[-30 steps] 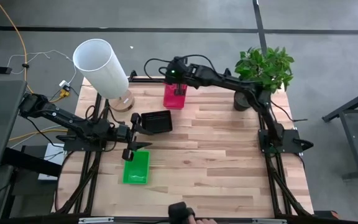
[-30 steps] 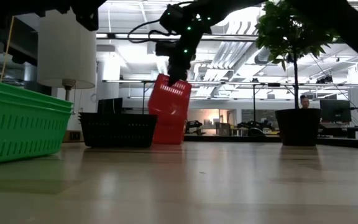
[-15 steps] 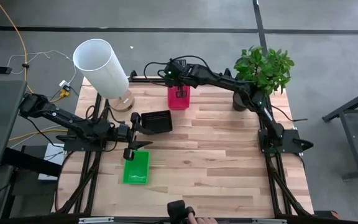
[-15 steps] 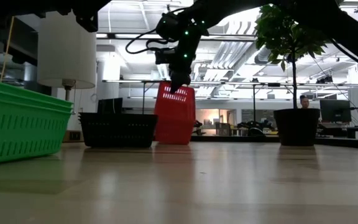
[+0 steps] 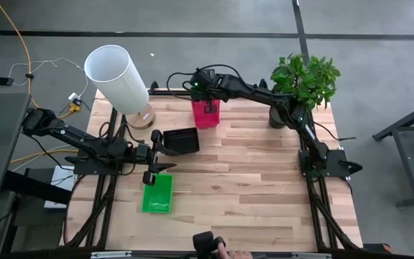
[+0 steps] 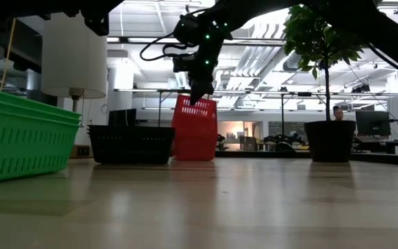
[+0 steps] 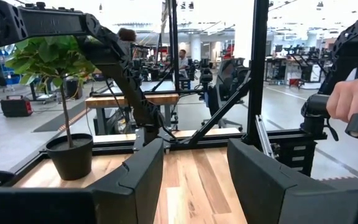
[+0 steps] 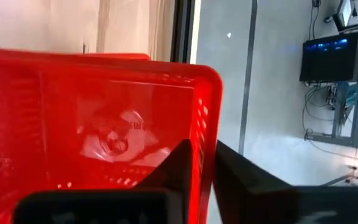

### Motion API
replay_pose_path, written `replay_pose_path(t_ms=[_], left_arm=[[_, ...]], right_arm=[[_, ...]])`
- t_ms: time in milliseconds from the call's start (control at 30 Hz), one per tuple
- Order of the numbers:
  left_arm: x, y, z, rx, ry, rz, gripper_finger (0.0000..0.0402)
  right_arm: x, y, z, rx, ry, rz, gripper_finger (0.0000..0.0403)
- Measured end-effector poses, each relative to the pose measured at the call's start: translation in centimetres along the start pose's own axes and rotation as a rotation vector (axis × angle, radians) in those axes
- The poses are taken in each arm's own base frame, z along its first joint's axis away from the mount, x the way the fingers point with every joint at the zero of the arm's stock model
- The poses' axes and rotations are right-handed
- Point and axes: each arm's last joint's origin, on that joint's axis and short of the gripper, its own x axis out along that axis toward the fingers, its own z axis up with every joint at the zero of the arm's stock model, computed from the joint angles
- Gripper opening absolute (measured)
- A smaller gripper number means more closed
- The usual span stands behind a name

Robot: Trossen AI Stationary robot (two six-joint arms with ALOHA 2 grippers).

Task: Stack baskets by color
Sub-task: Stack the bottom red bin on top of the top red bin

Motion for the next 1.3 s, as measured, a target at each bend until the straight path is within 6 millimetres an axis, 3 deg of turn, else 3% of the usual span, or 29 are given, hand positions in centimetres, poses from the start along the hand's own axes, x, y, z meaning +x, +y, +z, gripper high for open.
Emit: replay_pose_path(t_ms=[333, 567, 767, 900, 1000, 1100, 1300], left_arm=[[0.0, 0.0, 0.0, 0.0, 0.001, 0.018, 0.0166], [0.0, 0.1, 0.0, 0.01, 0.002, 0.034, 0.0166], [0.0, 0.1, 0.0, 0.026, 0.003, 0.049, 0.0166], [0.0, 0.2, 0.0, 0.026, 0.004, 0.06, 0.0166], [0.0, 0.2, 0.0, 0.026, 0.004, 0.06, 0.0166], [0.0, 0.2, 0.0, 0.026, 0.004, 0.06, 0.0166], [0.0, 0.2, 0.0, 0.026, 0.004, 0.06, 0.0166]], right_arm=[[-0.1, 0.2, 0.2, -0.112, 0.011, -0.009, 0.0167], [-1.6, -0.2, -0.1, -0.131, 0.011, -0.016, 0.0185], [-4.9, -1.6, -0.8, 0.039, -0.137, 0.107, 0.0173], [-4.9, -3.0, -1.4, 0.229, -0.255, 0.216, 0.0132], [-3.5, -2.9, -1.5, 0.304, -0.307, 0.234, 0.0072], [-1.4, -1.5, -1.3, 0.345, -0.352, 0.265, 0.0013], [2.5, 1.3, -1.5, 0.481, -0.446, 0.173, 0.0004]])
